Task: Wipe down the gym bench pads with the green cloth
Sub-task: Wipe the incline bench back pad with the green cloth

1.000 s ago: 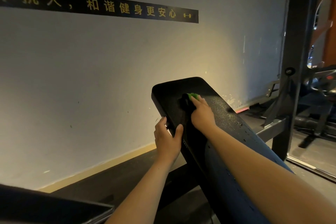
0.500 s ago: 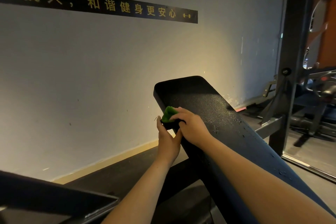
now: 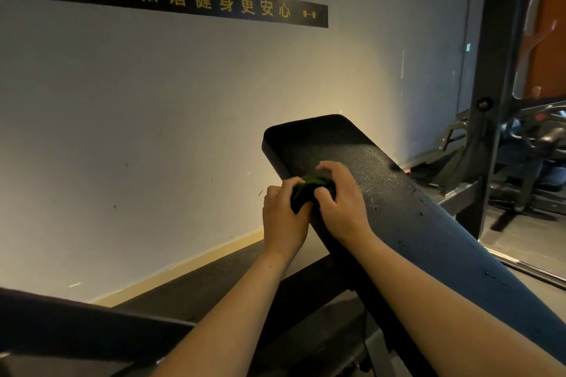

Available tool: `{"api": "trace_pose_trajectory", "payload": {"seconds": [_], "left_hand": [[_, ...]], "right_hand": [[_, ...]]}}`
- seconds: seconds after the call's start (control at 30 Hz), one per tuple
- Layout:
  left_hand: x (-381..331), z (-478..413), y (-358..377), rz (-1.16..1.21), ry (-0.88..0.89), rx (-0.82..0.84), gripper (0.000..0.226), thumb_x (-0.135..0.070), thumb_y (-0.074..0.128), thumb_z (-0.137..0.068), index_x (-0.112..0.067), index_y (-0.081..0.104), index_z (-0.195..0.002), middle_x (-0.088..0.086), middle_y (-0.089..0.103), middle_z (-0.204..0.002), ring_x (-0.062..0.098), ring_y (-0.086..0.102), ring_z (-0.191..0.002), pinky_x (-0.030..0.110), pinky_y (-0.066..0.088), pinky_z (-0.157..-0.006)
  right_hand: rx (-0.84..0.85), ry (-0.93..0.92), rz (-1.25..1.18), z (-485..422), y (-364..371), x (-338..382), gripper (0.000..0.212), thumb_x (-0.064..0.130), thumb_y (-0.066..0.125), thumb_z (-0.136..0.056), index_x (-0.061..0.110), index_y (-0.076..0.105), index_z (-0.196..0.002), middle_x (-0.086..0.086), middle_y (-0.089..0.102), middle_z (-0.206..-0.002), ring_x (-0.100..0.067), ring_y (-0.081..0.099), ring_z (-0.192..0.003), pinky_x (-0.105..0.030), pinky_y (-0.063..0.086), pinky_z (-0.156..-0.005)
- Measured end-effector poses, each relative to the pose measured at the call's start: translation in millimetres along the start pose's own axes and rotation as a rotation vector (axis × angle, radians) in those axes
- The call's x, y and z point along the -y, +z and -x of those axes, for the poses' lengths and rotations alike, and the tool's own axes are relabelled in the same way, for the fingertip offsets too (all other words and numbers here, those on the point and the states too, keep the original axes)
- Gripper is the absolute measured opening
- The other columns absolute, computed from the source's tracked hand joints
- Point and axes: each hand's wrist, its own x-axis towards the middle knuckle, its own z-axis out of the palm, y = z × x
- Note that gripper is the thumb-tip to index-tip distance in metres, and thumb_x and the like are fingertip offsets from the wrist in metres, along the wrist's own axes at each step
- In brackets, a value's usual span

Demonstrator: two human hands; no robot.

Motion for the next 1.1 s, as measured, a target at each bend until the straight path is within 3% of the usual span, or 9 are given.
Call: {"api": "trace_pose_trajectory", "payload": {"seconds": [0.13,0.23,0.3,0.4,0.57,0.73,0.9,1.0,1.1], "left_hand": [[7,-14,0,0.171,-0.106,-0.121,0.034,-0.016,0.061,-0.095,-0.040,0.050,-0.116,-0.013,0.054,-0.116,0.015,0.054,-0.110,0.044,0.055,-0.094],[-1,-35,-1,0.391,-0.323,-0.258,0.042,-0.009,0.056,-0.097,-0.040,0.047,-0.125,-0.006,0.053,-0.126,0.019,0.056,-0.114,0.043,0.057,-0.093],[-7,-48,0,0.440,-0.380,-0.258,0.046,-0.007,0.051,-0.101,-0.036,0.046,-0.136,-0.004,0.052,-0.135,0.016,0.055,-0.118,0.037,0.055,-0.098],[-10,-48,8,0.422,-0.349,-0.235,0.043,-0.009,0.049,-0.102,-0.035,0.049,-0.137,-0.007,0.051,-0.138,0.015,0.051,-0.126,0.038,0.050,-0.106],[-7,-21,15,0.349,-0.273,-0.206,0.039,-0.007,0.051,-0.099,-0.029,0.055,-0.131,-0.006,0.055,-0.133,0.013,0.051,-0.123,0.036,0.048,-0.107],[-16,9,20,0.258,-0.235,-0.161,0.032,-0.010,0.051,-0.100,-0.035,0.055,-0.120,-0.007,0.053,-0.130,0.010,0.048,-0.120,0.031,0.046,-0.106],[-26,41,23,0.248,-0.250,-0.105,0.037,-0.009,0.051,-0.100,-0.040,0.049,-0.120,-0.005,0.050,-0.132,0.010,0.048,-0.120,0.028,0.045,-0.106],[-23,50,19,0.246,-0.245,-0.057,0.036,-0.011,0.055,-0.100,-0.039,0.050,-0.122,-0.006,0.052,-0.129,0.009,0.050,-0.119,0.037,0.049,-0.106],[-27,44,11,0.271,-0.256,-0.112,0.038,-0.010,0.056,-0.099,-0.038,0.049,-0.125,-0.009,0.052,-0.130,0.010,0.051,-0.121,0.039,0.050,-0.106]], "right_hand": [[-0.027,0.074,0.151,-4,6,-2,0.026,0.028,0.050,-0.089,0.028,0.055,-0.114,0.014,0.053,-0.109,-0.004,0.052,-0.098,-0.035,0.051,-0.086],[0.035,0.043,0.270,-6,7,-1,0.025,0.029,0.053,-0.091,0.028,0.056,-0.116,0.012,0.055,-0.114,-0.003,0.051,-0.100,-0.035,0.050,-0.088],[0.038,0.040,0.290,-7,8,0,0.023,0.027,0.053,-0.092,0.026,0.058,-0.115,0.011,0.055,-0.115,-0.005,0.050,-0.102,-0.035,0.049,-0.087],[0.027,0.053,0.300,-7,7,0,0.022,0.025,0.052,-0.092,0.026,0.058,-0.114,0.010,0.054,-0.115,-0.007,0.048,-0.108,-0.036,0.045,-0.085],[0.050,0.076,0.317,-7,7,1,0.026,0.020,0.049,-0.094,0.027,0.057,-0.118,0.010,0.053,-0.119,-0.008,0.045,-0.114,-0.032,0.032,-0.081],[-0.005,0.136,0.238,-6,4,2,0.023,0.017,0.047,-0.096,0.025,0.061,-0.113,0.008,0.057,-0.112,-0.010,0.052,-0.101,-0.033,0.043,-0.081],[0.056,0.143,0.237,-5,-5,0,0.023,0.015,0.048,-0.097,0.024,0.064,-0.111,0.007,0.061,-0.110,-0.011,0.056,-0.091,-0.013,0.028,-0.066],[0.199,0.088,0.225,0,-16,-2,0.032,0.010,0.048,-0.097,0.023,0.062,-0.122,0.004,0.061,-0.122,-0.012,0.058,-0.099,-0.017,0.041,-0.078],[0.254,-0.075,0.370,13,-29,-12,0.040,0.012,0.048,-0.096,0.023,0.058,-0.133,0.004,0.062,-0.131,-0.016,0.057,-0.118,-0.036,0.042,-0.106]]}}
